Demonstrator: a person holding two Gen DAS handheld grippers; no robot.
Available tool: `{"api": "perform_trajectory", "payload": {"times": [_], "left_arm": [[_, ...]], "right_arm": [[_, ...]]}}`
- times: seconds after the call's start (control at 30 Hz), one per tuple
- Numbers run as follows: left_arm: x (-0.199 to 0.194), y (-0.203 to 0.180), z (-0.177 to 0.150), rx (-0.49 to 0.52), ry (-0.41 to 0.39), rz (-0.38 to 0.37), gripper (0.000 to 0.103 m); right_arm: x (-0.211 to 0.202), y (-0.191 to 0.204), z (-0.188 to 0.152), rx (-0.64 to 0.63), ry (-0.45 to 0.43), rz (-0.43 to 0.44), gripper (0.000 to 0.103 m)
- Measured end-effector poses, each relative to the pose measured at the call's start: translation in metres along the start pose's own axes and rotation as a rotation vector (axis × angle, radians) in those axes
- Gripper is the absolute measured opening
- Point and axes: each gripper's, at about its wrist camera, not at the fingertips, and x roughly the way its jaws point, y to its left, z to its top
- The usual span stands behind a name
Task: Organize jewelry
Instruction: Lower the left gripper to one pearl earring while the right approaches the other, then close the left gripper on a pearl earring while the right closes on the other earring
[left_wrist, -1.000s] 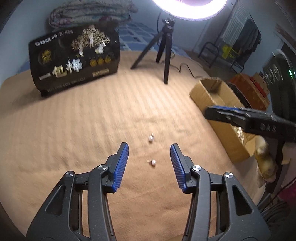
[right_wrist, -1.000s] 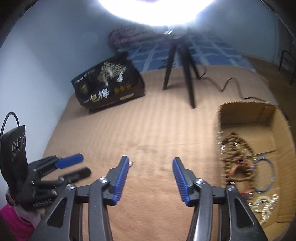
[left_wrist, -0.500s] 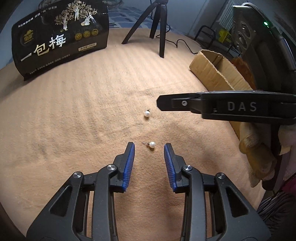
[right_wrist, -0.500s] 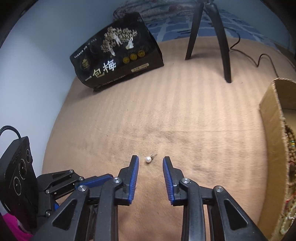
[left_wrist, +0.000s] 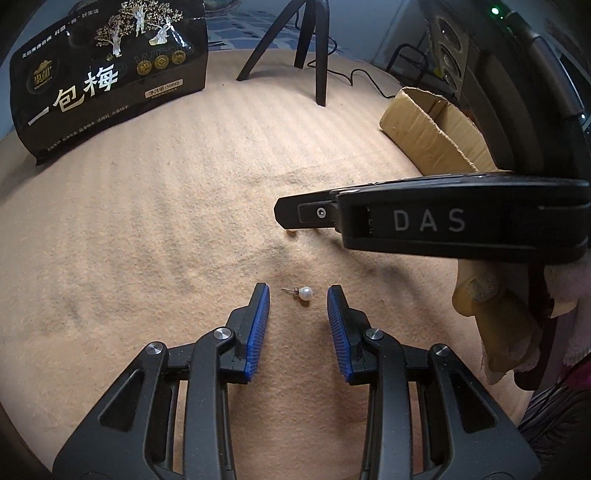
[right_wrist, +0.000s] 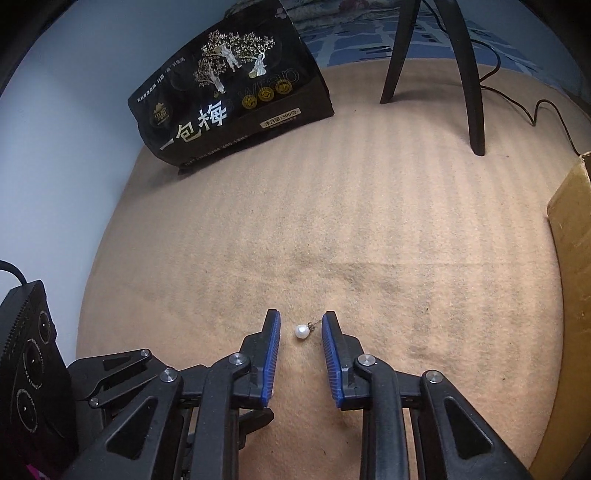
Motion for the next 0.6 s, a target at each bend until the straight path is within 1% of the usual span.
{"api": "perform_trajectory", "payload": {"times": [0.03, 0.3, 0.53, 0.6], "left_arm": [[0.001, 0.001, 0.000, 0.000, 0.001, 0.002, 0.026], [0.006, 0.001, 0.000, 0.017, 0.002, 0.019, 0.023], [0.007, 0.001, -0.002, 0.033, -0.006, 0.045, 0.009], [0.006, 0.002, -0.002, 0.030, -0.008, 0.042, 0.009]], "right_arm": [[0.002, 0.001, 0.000, -0.005, 0.001, -0.008, 0.022], [0.011, 0.003, 0.001, -0.034, 0.002, -0.055, 0.018], [0.014, 0.006, 0.000, -0.083, -0.001, -0.109, 0.009], [0.014, 0.006, -0.001, -0.091, -0.004, -0.115, 0.009]]}}
